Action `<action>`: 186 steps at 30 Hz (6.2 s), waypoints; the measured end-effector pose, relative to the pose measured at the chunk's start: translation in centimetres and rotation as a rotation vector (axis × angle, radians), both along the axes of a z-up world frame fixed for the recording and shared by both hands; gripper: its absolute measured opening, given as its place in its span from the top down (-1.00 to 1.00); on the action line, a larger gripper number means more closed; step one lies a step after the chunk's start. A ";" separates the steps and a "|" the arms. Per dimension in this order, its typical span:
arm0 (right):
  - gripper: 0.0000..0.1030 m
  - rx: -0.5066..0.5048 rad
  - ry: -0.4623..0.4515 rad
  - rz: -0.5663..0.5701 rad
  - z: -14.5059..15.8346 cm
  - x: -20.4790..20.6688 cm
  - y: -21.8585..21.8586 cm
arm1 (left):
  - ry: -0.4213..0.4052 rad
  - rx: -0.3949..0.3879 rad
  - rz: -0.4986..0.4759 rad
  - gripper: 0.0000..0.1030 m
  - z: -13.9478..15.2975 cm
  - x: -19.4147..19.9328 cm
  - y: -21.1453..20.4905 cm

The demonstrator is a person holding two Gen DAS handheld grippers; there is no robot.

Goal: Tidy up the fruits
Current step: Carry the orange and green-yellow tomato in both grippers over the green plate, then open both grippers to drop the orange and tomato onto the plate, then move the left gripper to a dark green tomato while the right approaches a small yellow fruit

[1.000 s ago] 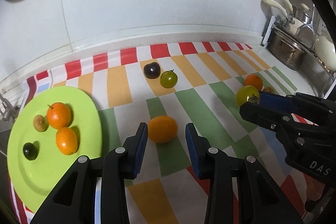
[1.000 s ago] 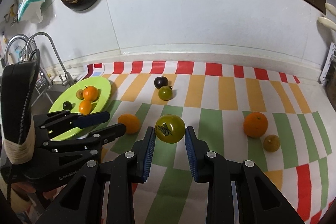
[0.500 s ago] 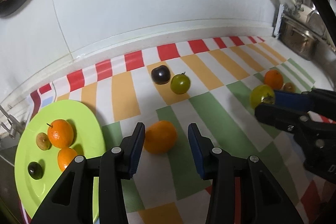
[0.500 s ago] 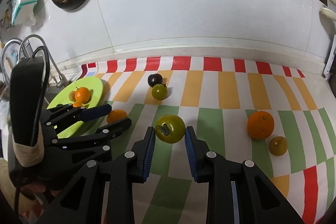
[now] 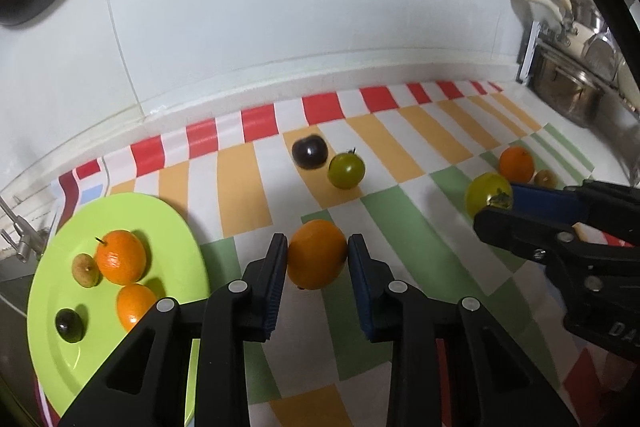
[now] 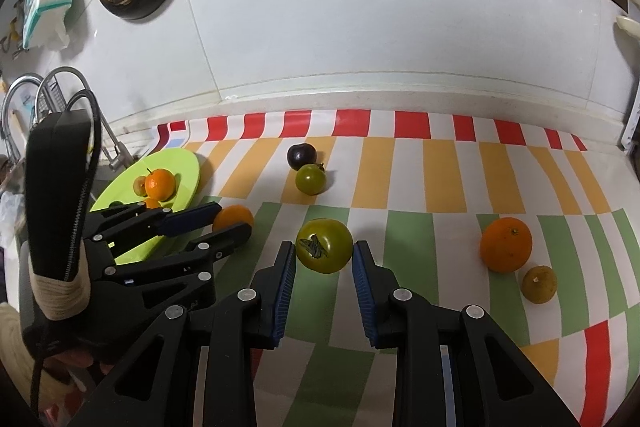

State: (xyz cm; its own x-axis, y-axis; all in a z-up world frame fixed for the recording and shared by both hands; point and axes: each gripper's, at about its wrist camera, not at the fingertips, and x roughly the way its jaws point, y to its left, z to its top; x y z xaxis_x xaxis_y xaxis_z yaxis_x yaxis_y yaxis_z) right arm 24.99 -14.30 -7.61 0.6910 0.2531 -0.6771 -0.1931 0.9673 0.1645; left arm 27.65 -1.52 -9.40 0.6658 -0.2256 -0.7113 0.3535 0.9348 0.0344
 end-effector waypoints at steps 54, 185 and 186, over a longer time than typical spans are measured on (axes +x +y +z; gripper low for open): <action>0.41 0.009 -0.078 0.253 3.3 -3.0 18.3 | -0.075 -0.050 0.199 0.40 4.4 -8.1 19.3; 0.22 -0.068 0.112 -0.637 -2.4 -0.3 -10.7 | 0.029 -0.039 0.071 -0.01 -1.1 6.2 -4.5; 0.22 -0.069 0.113 -0.632 -2.4 -0.2 -10.7 | 0.034 -0.041 0.072 0.02 -1.2 6.4 -4.5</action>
